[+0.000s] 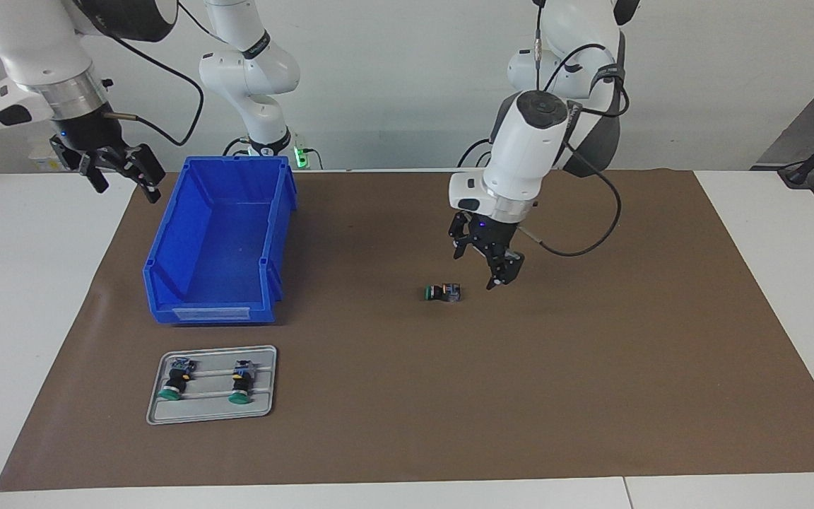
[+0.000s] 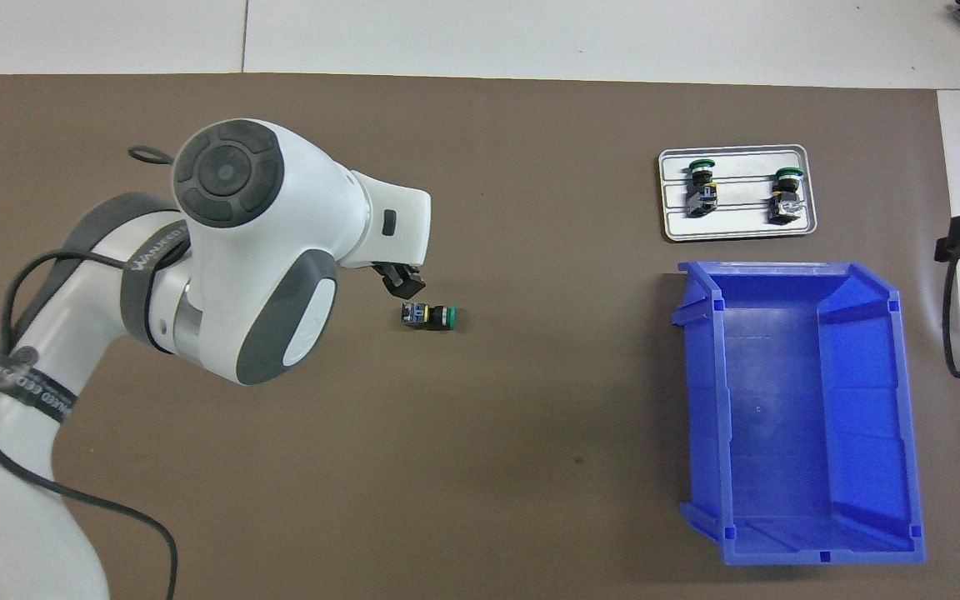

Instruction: Place and press button with both arms

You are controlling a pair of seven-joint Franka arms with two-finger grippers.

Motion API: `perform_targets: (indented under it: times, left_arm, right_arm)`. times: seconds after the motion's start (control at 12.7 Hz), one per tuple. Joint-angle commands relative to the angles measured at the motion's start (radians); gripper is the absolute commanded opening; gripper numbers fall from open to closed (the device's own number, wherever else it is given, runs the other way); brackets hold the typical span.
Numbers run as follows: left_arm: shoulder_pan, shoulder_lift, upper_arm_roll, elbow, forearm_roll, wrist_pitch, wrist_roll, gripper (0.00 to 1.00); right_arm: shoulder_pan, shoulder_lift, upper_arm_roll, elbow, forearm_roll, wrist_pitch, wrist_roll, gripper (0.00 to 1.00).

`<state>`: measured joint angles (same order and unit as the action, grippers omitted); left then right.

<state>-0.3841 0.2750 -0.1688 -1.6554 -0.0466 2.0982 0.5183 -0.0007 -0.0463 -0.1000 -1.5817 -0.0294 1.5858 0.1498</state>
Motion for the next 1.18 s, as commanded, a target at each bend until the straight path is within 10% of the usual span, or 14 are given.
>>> perform_targets:
  times: [0.0,1.1]
  left_arm:
    - [-0.053,0.023,0.014,-0.023,-0.013,0.032,0.106,0.8]
    - [-0.099,0.093,0.014,-0.196,-0.013,0.21,0.433,0.85]
  right_arm:
    - [0.005,-0.01,0.019,-0.001,0.006,-0.053,-0.016,1.0]
    - [0.068,-0.04,0.02,-0.089,0.011,-0.012,-0.041,1.0]
